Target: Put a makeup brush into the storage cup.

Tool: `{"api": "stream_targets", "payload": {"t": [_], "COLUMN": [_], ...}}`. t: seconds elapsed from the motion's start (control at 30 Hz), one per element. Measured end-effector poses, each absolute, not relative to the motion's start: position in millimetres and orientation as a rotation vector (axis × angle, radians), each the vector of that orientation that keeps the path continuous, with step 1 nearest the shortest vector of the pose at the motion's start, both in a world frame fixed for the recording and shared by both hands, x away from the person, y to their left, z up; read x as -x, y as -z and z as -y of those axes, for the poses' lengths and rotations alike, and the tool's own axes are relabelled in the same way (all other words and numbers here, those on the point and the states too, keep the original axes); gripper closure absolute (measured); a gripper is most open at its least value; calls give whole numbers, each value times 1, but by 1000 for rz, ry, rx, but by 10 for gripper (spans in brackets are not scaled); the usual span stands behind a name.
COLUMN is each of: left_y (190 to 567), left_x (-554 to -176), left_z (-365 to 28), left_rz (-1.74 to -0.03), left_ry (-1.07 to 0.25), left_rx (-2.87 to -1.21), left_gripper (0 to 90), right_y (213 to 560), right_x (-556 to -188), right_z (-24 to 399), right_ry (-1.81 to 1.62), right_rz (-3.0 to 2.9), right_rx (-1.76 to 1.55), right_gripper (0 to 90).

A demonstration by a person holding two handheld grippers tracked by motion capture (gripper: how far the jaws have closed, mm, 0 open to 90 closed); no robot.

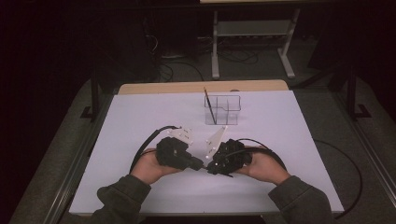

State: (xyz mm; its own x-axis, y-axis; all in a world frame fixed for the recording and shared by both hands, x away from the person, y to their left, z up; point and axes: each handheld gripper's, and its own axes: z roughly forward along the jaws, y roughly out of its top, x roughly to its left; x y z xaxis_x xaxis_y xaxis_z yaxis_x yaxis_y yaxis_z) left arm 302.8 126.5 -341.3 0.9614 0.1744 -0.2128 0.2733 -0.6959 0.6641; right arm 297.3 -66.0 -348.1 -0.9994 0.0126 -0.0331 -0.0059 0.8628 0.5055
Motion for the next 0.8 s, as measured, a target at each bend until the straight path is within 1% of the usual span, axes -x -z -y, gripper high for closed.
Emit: {"api": "stream_targets", "payload": {"t": [0.6, 0.7, 0.73, 0.8], "left_y": [340, 339, 339, 337], "left_x": [-300, -300, -300, -301], "left_z": [-123, -124, -125, -128], "left_rz": [-296, -294, -306, -309], "left_ry": [165, 163, 159, 150], "left_rx": [-2358, -2354, -2349, -2344], "left_gripper": [840, 827, 795, 759], "right_y": [351, 351, 351, 352], "right_x": [-298, -299, -299, -299], "right_z": [57, 58, 58, 59], "right_ry": [-815, -827, -822, -809], "right_rz": [-3033, -3037, -3037, -3044], "right_rx": [16, 14, 11, -2], "right_gripper": [826, 826, 827, 827]}}
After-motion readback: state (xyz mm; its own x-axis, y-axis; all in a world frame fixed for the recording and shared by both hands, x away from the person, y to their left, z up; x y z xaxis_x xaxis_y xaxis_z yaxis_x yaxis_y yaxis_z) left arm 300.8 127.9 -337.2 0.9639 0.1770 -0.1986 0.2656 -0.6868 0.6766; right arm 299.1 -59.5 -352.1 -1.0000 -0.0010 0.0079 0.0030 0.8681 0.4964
